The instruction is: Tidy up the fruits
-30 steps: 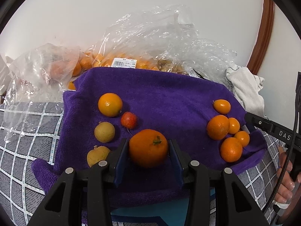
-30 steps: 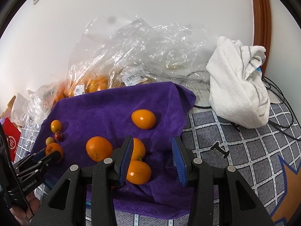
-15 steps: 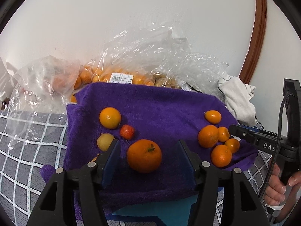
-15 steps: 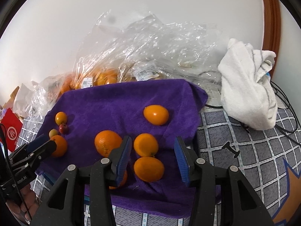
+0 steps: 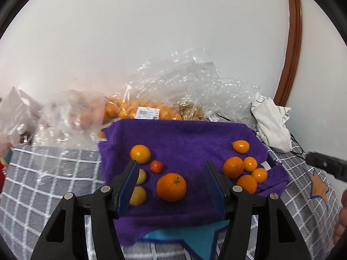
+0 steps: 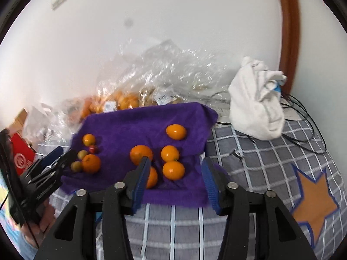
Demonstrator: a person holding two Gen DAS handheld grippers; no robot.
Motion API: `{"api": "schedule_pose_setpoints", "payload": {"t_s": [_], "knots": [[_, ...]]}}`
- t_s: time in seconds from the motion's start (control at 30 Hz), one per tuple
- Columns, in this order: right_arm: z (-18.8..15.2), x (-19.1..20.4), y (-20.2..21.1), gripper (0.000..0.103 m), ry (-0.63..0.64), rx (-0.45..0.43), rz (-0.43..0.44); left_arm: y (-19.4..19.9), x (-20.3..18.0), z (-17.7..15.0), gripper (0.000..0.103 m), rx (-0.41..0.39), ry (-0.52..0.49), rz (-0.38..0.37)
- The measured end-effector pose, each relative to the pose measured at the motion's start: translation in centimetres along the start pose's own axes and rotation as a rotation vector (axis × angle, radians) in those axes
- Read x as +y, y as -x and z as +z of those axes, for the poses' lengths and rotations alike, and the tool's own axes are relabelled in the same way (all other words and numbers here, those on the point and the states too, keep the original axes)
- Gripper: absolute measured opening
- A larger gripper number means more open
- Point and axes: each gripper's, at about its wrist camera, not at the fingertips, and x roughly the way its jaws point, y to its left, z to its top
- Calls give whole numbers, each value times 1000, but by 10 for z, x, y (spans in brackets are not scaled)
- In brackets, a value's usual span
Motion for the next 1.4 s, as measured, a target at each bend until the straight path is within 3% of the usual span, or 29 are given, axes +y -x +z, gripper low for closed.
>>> {"api": "schedule_pose_setpoints", "payload": {"t_s": [0.13, 0.3, 0.5, 0.63, 0.83, 1.4], "knots": [[-14, -1, 30, 60, -5, -6, -7, 45, -6, 0, 64, -27, 8, 14], [-38, 4, 60, 60, -5, 18, -10, 88, -15, -8, 70, -8, 29, -20], [-70, 16, 121, 92, 59, -69, -84, 144, -24, -23, 76, -43, 43, 53], [-80, 18, 151, 100, 67, -92, -99, 174, -31, -25, 82, -62, 32, 64], [-88, 16, 169, 101, 76, -106, -124, 192, -52, -30, 84, -73, -31, 108], [-91, 6, 177, 101, 41, -114, -144, 190, -61, -38, 84, -42, -16, 90]]}}
